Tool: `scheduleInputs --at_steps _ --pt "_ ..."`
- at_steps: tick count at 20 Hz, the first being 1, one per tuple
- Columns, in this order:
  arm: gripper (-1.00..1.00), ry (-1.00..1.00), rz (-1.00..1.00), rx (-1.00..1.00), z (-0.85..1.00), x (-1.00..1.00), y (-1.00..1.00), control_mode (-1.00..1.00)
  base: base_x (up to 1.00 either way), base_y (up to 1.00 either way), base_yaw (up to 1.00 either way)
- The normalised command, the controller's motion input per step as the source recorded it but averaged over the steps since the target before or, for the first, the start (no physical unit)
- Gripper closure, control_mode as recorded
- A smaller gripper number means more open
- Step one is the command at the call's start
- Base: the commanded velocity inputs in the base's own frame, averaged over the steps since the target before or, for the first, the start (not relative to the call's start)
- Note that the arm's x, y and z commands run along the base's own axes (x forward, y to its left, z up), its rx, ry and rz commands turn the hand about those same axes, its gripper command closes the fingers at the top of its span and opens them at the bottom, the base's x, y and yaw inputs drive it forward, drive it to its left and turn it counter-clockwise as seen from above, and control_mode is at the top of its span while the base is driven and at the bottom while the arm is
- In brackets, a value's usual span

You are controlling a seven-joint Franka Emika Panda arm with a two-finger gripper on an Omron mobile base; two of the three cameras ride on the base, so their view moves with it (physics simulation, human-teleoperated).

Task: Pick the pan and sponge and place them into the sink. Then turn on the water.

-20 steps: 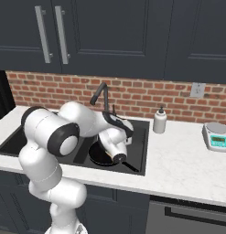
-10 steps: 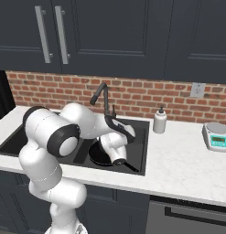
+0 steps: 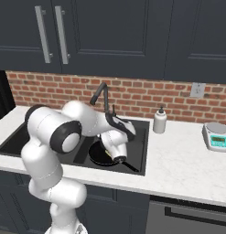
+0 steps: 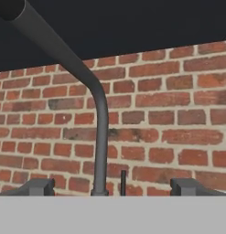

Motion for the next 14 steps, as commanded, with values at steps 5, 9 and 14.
scheduleInputs --at_steps 5,9,14 --pt "-1.00 0.00 0.00 0.02 0.00 0.26 0.21 -1.00 0.00 0.00 0.00" --pt "-1.00 0.00 0.02 0.02 0.00 0.35 0.12 -1.00 0.00 0.00 0.00" --pt "-1.00 0.00 0.07 0.00 0.00 0.40 0.00 -1.00 0.00 0.00 0.00"
